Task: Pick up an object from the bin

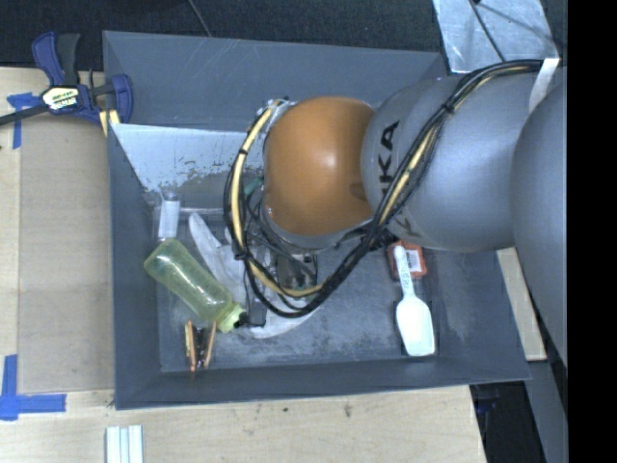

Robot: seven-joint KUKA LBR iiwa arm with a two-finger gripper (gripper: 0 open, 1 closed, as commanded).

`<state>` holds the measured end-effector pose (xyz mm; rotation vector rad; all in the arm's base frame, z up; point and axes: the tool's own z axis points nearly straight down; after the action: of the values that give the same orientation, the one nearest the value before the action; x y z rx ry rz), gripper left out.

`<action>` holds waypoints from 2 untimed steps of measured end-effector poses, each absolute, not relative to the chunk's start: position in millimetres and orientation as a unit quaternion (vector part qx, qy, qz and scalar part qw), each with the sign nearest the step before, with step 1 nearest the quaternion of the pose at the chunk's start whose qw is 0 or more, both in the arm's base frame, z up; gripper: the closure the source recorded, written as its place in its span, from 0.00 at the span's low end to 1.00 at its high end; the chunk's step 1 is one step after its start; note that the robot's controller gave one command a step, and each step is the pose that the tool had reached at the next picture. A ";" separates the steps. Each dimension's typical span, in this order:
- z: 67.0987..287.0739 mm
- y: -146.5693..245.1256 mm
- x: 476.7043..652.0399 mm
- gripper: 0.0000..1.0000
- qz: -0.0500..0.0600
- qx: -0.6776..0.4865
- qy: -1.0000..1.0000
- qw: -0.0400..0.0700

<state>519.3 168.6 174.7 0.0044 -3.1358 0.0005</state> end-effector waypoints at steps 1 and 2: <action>179.3 167.8 521.2 0.00 -0.001 0.000 -1.000 -0.001; 147.3 157.0 550.5 0.00 -0.002 -0.001 -1.000 -0.005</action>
Offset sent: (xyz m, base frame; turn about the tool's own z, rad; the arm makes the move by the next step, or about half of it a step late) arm 0.0468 -0.0211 -0.0539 0.0101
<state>550.5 157.0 147.3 -0.0031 -3.1513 -0.0060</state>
